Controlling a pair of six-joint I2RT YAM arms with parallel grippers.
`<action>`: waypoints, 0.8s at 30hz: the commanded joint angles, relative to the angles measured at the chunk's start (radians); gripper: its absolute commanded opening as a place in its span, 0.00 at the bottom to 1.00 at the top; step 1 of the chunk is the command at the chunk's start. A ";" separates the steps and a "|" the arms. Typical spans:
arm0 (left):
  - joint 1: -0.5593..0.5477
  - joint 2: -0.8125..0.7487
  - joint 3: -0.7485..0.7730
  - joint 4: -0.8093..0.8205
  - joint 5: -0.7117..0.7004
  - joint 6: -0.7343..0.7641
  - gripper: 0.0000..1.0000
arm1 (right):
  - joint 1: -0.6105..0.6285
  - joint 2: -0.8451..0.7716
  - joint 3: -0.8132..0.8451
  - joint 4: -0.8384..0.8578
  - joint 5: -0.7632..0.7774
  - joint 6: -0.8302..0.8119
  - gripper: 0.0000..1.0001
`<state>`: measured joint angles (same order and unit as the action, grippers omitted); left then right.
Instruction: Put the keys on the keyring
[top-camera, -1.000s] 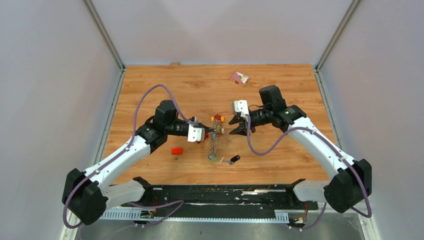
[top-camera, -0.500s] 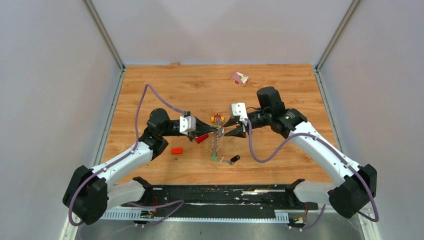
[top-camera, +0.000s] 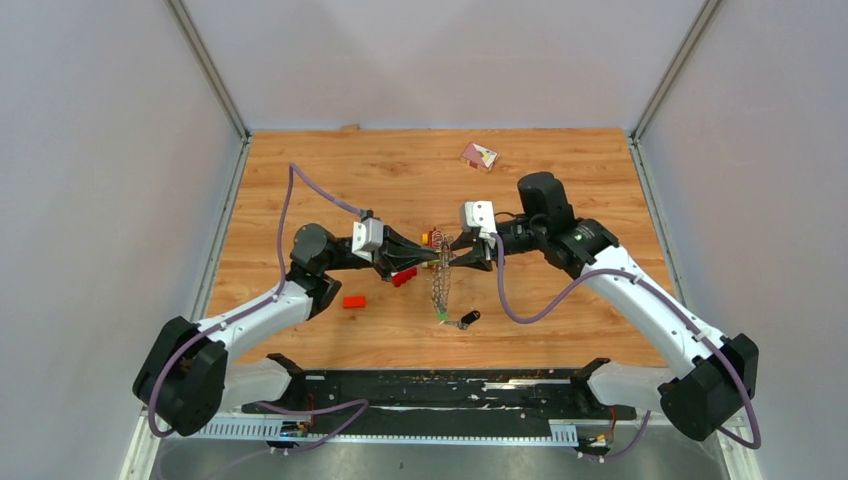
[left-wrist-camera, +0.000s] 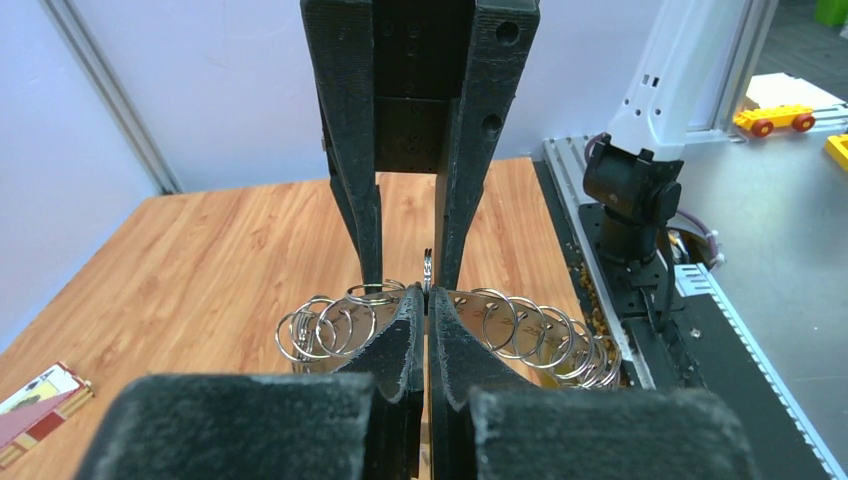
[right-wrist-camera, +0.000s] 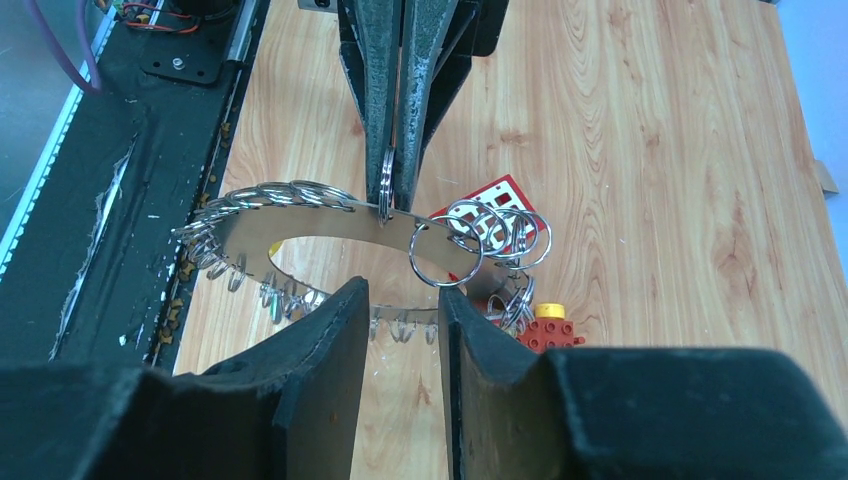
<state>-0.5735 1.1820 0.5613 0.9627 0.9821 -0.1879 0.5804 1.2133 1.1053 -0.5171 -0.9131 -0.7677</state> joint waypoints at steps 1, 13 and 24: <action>0.004 -0.001 -0.002 0.103 -0.018 -0.050 0.00 | 0.006 -0.032 0.026 0.026 0.000 0.022 0.32; 0.003 0.028 -0.003 0.093 -0.029 -0.049 0.00 | 0.006 -0.018 0.089 0.004 -0.041 0.064 0.31; 0.004 0.026 0.000 0.078 -0.038 -0.042 0.00 | 0.010 0.000 0.083 0.010 -0.064 0.070 0.29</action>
<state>-0.5735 1.2163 0.5560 0.9852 0.9627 -0.2264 0.5819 1.2118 1.1660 -0.5198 -0.9371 -0.7109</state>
